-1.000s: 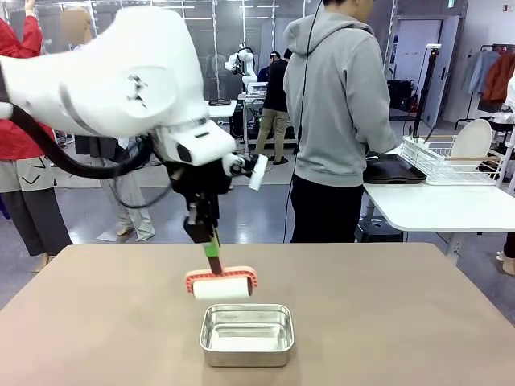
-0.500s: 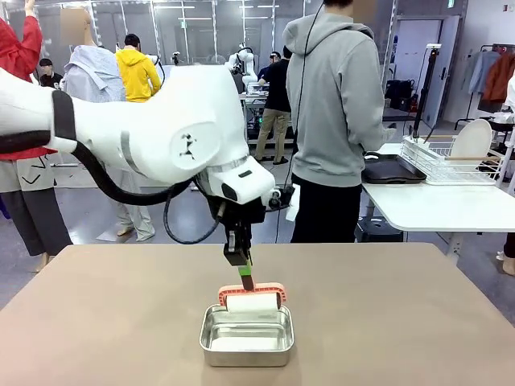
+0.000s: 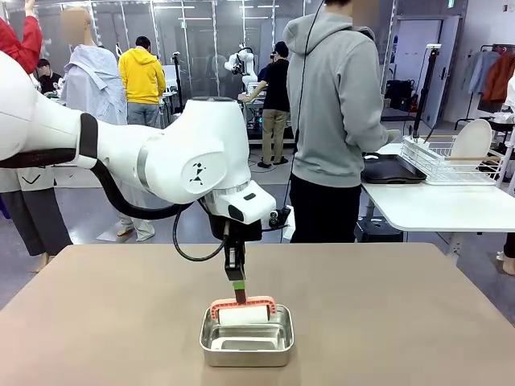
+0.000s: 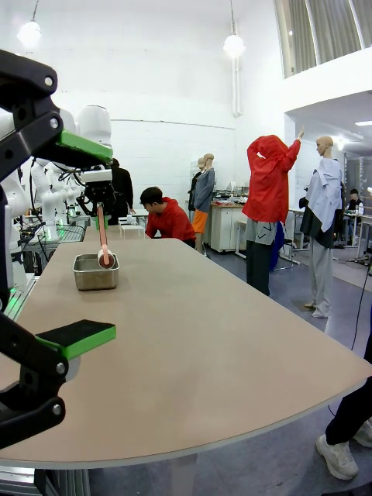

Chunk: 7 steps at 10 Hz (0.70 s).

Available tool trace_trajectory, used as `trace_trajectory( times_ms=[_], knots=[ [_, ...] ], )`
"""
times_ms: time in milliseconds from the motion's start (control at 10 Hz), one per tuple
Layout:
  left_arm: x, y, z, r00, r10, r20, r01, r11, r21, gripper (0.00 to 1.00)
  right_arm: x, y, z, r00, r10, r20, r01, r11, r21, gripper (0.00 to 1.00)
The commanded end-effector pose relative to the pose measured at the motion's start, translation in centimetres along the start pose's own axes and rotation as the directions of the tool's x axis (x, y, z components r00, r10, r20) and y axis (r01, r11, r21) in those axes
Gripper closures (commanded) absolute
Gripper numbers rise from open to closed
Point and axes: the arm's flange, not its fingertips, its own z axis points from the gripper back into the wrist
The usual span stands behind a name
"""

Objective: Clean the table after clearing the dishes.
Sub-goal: Place the Lint Roller back on top of the Airtight Container.

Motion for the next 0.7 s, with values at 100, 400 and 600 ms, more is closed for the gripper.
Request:
trace_trajectory(
  times_ms=[100,400,600],
  knots=[
    [0.6,1.3,-2.1,0.998,0.032,-0.048,-0.031,0.999,0.018,0.8,-0.4,0.3,0.2,1.0,0.008,-0.011,-0.008,1.0,-0.009,0.0],
    [1.0,2.4,-3.8,0.996,0.034,-0.08,-0.031,0.999,0.037,0.8,-0.4,0.3,0.2,1.0,0.008,-0.011,-0.008,1.0,-0.009,0.0],
    [0.8,3.0,-3.4,0.996,0.055,-0.071,-0.051,0.997,0.057,0.37,-0.4,0.3,0.2,1.0,0.008,-0.011,-0.008,1.0,-0.009,0.0]
  ],
)
